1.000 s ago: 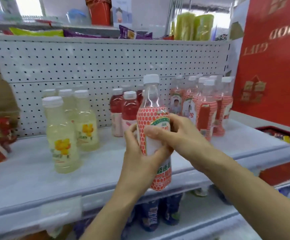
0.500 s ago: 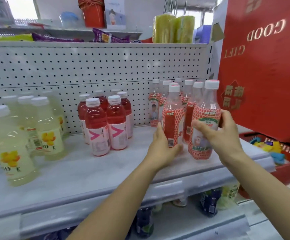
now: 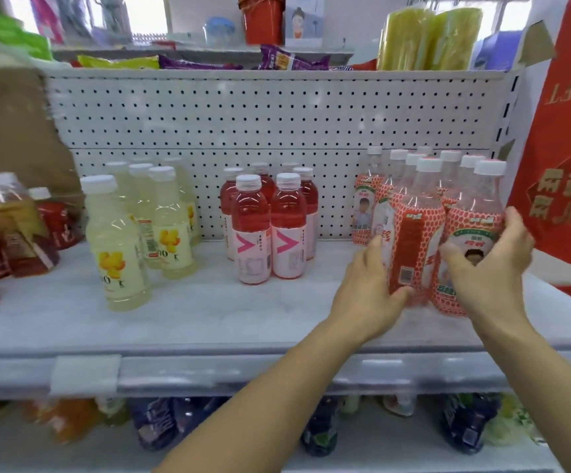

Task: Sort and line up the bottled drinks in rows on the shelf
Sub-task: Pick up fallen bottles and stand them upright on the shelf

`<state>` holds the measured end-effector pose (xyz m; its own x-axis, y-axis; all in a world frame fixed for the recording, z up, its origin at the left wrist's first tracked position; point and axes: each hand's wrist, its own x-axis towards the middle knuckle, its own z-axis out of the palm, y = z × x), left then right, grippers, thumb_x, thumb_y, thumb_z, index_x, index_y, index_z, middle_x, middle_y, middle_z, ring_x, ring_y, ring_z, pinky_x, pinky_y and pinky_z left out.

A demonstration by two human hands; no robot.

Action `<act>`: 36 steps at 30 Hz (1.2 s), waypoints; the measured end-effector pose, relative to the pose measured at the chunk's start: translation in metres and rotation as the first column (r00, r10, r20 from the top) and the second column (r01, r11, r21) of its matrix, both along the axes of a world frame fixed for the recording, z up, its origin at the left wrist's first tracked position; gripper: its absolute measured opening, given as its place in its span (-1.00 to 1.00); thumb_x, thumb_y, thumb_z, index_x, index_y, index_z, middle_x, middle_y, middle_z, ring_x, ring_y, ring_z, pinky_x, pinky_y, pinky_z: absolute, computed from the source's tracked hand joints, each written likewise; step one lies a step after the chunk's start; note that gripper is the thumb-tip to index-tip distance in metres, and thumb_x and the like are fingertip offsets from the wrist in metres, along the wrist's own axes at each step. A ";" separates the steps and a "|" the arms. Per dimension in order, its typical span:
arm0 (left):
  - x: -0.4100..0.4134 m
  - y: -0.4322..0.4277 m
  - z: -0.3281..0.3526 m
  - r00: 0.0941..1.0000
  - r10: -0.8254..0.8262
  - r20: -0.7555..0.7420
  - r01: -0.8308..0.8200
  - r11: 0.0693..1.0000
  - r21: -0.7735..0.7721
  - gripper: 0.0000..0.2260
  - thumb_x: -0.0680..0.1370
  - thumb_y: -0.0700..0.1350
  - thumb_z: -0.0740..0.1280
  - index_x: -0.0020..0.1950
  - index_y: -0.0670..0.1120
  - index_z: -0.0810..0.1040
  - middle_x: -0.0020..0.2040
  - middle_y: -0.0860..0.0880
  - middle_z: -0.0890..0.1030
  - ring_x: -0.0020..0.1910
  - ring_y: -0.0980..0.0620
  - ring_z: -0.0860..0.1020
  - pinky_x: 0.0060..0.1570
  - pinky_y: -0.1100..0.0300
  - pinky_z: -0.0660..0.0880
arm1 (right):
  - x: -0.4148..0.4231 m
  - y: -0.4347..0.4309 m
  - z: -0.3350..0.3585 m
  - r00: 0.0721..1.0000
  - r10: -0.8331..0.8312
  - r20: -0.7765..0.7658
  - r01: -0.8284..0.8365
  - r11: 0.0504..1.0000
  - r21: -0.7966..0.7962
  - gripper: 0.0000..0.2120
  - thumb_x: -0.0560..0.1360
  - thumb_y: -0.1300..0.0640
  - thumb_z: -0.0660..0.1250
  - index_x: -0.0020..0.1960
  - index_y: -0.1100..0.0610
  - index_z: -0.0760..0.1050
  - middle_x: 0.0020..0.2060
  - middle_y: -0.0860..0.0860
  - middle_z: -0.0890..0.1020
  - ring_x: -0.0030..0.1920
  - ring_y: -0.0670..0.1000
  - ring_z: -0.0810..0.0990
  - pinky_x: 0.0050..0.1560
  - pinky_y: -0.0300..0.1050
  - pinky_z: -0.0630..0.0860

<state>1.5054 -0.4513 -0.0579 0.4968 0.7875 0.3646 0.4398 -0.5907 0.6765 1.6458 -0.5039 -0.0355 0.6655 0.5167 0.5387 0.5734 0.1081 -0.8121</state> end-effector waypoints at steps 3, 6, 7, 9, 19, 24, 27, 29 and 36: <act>-0.050 -0.012 0.007 0.998 0.036 0.042 -0.039 0.997 0.070 -0.34 0.58 0.02 0.37 0.59 -0.01 0.12 0.53 0.02 0.29 0.46 0.06 0.31 0.46 0.08 0.28 | -0.036 -0.004 0.001 0.982 -0.035 0.184 0.012 0.992 0.123 -0.36 0.53 0.21 0.34 0.53 0.15 0.15 0.50 0.10 0.16 0.50 0.02 0.09 0.48 -0.19 0.04; -0.107 -0.015 0.007 0.977 0.107 0.183 -0.140 0.974 0.179 -0.57 0.59 -0.04 0.37 0.44 0.02 0.39 0.31 0.10 0.52 0.20 0.16 0.52 0.21 0.04 0.52 | -0.076 -0.002 0.003 0.937 0.096 0.337 -0.174 0.962 0.209 -0.56 0.54 0.25 0.31 0.40 0.17 0.36 0.35 0.10 0.39 0.40 0.03 0.32 0.46 -0.24 0.18; -0.127 -0.014 0.006 0.965 0.138 0.221 -0.189 0.954 0.231 -0.65 0.58 -0.05 0.36 0.37 0.03 0.47 0.22 0.13 0.57 0.12 0.19 0.55 0.12 0.06 0.56 | -0.090 0.000 0.003 0.912 0.174 0.371 -0.266 0.940 0.212 -0.64 0.54 0.31 0.31 0.32 0.15 0.43 0.24 0.07 0.48 0.30 0.03 0.44 0.39 -0.22 0.32; -0.169 -0.007 0.001 0.940 0.213 0.268 -0.301 0.887 0.351 -0.74 0.56 -0.07 0.34 0.25 0.03 0.56 0.10 0.15 0.61 0.05 0.20 0.57 0.00 0.12 0.59 | -0.123 0.006 0.000 0.841 0.309 0.444 -0.420 0.891 0.174 -0.73 0.53 0.39 0.32 0.17 0.14 0.53 0.04 0.00 0.57 0.07 -0.01 0.56 0.17 -0.27 0.48; -0.332 0.069 -0.004 0.800 0.549 0.241 -0.598 0.758 0.258 -0.03 0.37 -0.01 0.58 0.58 -0.10 0.02 0.50 -0.05 0.19 0.47 0.05 0.13 0.44 0.21 0.06 | -0.288 0.111 -0.003 0.677 0.734 -0.047 -0.697 0.620 -0.361 -0.43 0.52 0.11 0.42 0.45 0.01 0.28 0.22 -0.12 0.45 0.22 -0.11 0.47 0.21 -0.13 0.47; -0.359 0.110 -0.001 0.882 0.464 0.081 -0.466 0.885 0.013 -0.15 0.27 0.17 0.54 0.46 0.13 0.20 0.27 0.13 0.51 0.25 0.05 0.51 0.17 0.02 0.51 | -0.332 0.176 -0.005 0.776 0.606 -0.178 -0.630 0.723 -0.284 -0.33 0.45 0.13 0.49 0.45 0.08 0.24 0.23 -0.03 0.52 0.20 -0.03 0.51 0.20 -0.16 0.46; -0.370 0.125 -0.002 0.905 0.425 0.033 -0.425 0.905 -0.018 -0.29 0.33 0.15 0.51 0.38 0.15 0.25 0.14 0.17 0.59 0.11 0.05 0.59 0.08 -0.01 0.54 | -0.342 0.193 -0.012 0.824 0.545 -0.155 -0.566 0.782 -0.262 -0.66 0.44 0.19 0.49 0.11 0.03 0.42 -0.07 -0.08 0.61 -0.04 -0.08 0.60 -0.16 -0.39 0.45; -0.376 0.134 -0.003 0.914 0.402 0.058 -0.401 0.915 -0.032 -0.29 0.31 0.17 0.49 0.37 0.17 0.24 0.16 0.16 0.59 0.12 0.05 0.60 0.10 -0.03 0.55 | -0.344 0.198 -0.017 0.851 0.503 -0.151 -0.525 0.808 -0.267 -0.58 0.43 0.14 0.51 0.18 0.10 0.38 0.00 -0.01 0.61 -0.02 -0.04 0.58 -0.14 -0.23 0.43; -0.390 0.161 0.004 0.919 0.370 0.134 -0.361 0.929 -0.083 -0.36 0.37 0.00 0.51 0.34 0.16 0.26 0.22 0.08 0.53 0.15 0.09 0.57 0.20 -0.03 0.52 | -0.345 0.202 -0.022 0.840 0.524 -0.142 -0.541 0.790 -0.287 -0.49 0.43 0.17 0.51 0.24 0.15 0.30 -0.05 -0.08 0.55 -0.07 -0.21 0.54 -0.12 -0.23 0.47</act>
<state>1.1154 -0.2907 -0.0541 0.1157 0.9253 0.3613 0.5130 -0.3671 0.7759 1.3008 -0.3018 -0.0575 0.2587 0.9282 0.2675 0.4544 0.1274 -0.8816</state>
